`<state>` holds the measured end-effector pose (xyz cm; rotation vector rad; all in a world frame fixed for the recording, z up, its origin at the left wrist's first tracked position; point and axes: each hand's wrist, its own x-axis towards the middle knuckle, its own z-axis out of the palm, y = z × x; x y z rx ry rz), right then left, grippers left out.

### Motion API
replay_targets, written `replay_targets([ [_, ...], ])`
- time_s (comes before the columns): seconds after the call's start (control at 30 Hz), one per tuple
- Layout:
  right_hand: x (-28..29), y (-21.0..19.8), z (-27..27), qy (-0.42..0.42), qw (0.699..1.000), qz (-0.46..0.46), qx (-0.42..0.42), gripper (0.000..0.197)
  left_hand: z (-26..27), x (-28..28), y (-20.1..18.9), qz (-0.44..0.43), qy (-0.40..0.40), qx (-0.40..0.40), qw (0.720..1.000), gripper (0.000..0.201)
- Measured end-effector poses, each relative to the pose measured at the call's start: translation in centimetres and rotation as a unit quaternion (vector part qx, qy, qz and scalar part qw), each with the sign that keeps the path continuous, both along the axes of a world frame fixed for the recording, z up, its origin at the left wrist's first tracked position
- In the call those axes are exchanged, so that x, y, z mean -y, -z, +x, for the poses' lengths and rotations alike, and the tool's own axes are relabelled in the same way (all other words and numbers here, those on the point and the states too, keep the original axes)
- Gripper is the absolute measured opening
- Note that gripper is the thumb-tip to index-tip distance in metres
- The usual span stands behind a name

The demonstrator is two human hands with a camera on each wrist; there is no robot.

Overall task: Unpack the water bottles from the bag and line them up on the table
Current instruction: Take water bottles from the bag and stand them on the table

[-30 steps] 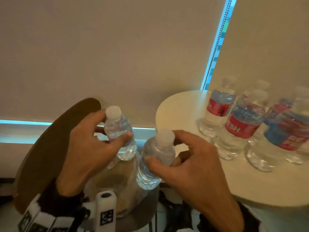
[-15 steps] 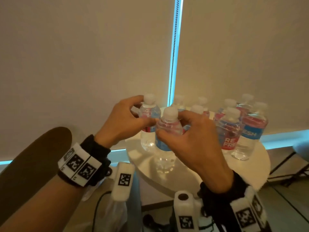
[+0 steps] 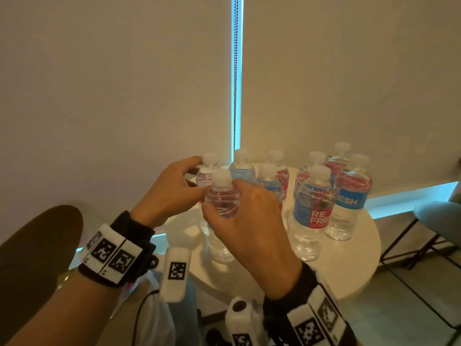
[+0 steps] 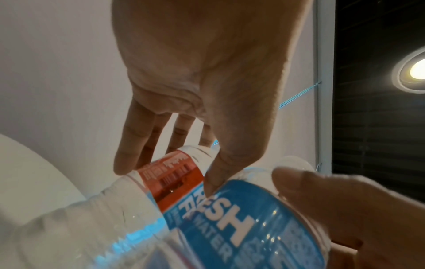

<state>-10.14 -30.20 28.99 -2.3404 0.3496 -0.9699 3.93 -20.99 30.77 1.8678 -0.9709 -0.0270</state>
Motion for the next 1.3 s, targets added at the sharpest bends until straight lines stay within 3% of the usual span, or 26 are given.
replay_targets([
  [0.23, -0.5, 0.6, -0.4, 0.005, 0.999, -0.025, 0.022, 0.060, 0.1, -0.4, 0.1, 0.010, 0.027, -0.015, 0.999, 0.052],
  [0.7, -0.1, 1.2, -0.8, -0.015, 0.999, -0.035, 0.036, 0.061, 0.7, -0.9, 0.9, -0.027, 0.048, -0.057, 0.997, 0.055],
  [0.9, -0.4, 1.9, -1.1, -0.005, 0.998, -0.032, 0.059, 0.071, 0.3, -2.0, 0.9, -0.045, 0.004, -0.077, 0.996, 0.091],
  [1.03, -1.4, 2.1, -2.7, -0.008, 0.992, -0.027, 0.122, 0.069, 0.3, -5.4, 2.3, -0.084, -0.064, -0.054, 0.993, 0.065],
  [1.17, -4.5, 4.3, -4.5, -0.125, 0.976, 0.011, 0.178, 0.042, 0.2, -10.4, 7.7, -0.091, -0.142, -0.069, 0.983, 0.035],
  [1.23, -6.2, 6.8, -3.6, -0.180, 0.971, 0.020, 0.153, 0.023, 0.3, -12.6, 12.1, -0.068, -0.198, -0.088, 0.974, 0.027],
  [1.3, -7.8, 9.8, -1.4, -0.227, 0.971, 0.041, 0.062, 0.009, 0.6, -14.4, 16.9, 0.000, -0.258, -0.102, 0.961, 0.022],
])
